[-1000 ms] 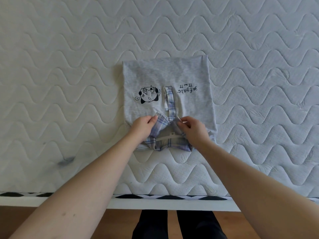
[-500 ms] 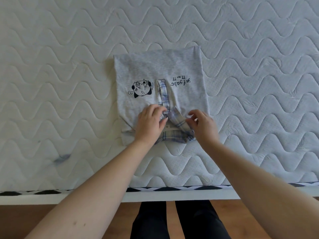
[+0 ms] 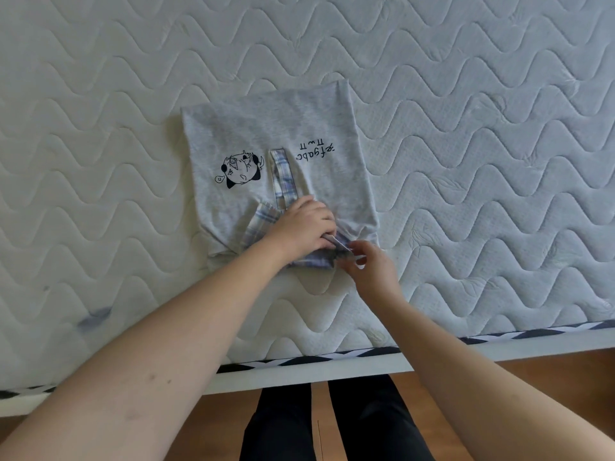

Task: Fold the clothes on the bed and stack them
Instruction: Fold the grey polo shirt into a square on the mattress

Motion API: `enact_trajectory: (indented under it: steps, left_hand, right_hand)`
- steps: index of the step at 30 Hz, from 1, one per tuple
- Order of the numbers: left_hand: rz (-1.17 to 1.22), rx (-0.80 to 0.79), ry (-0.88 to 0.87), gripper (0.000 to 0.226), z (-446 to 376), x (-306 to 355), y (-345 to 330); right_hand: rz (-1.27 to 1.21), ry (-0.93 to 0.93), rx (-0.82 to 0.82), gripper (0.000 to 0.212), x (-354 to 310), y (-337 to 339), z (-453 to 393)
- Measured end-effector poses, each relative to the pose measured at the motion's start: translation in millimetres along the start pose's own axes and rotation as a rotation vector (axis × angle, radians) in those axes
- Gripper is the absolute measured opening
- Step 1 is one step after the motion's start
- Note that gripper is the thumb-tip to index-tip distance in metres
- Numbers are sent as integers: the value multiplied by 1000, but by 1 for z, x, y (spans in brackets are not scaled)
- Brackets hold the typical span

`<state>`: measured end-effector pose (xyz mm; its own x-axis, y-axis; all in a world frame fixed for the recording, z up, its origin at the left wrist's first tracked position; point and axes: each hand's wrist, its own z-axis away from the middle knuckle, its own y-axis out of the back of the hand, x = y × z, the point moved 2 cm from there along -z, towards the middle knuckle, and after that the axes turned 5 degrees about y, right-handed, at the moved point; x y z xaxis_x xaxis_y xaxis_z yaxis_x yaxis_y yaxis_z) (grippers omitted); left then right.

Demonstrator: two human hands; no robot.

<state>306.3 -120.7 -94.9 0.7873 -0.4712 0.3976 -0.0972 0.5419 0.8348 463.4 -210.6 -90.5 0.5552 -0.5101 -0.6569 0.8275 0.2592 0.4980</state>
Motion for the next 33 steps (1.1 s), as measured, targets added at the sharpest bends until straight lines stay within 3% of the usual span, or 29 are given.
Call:
enact_trajectory:
  steps: [3,6,11,15,19,22,26,29,33]
  left_hand:
    - [129,-72,113,19,-5,-9,11]
    - [240,-68,234,25,-9,-18,19]
    - [298,-43,322,20,-20,-20,30]
    - [129,94,258,28,-23,-16,31]
    - [-54,311,29,28,-5,-7,31]
    - [-206,253,-109,36,11,-4,18]
    - [-261,133,-47,42,17,-3,3]
    - [-256,193,-20,33,13,1,2]
    - [-242,389,-102,12,11,7,2]
  right_hand:
    - [-133,-68,36,4,-2,2,-5]
    - [-199,-91,-15,12,-6,5,-10]
    - [-585,-159,-128,14,-8,7,-13]
    - [-723,-234,-144,19,-9,6,-18]
    - [-759,-260,-133,14,-7,2,-17]
    - [-732,-217,-139,30,-5,-2,-14]
    - [-617,-238,-71,36,-5,-11,-11]
    - [-559,-285,42,28,-7,-20,-8]
    - [-121,-198,178,34,-15,-21,-3]
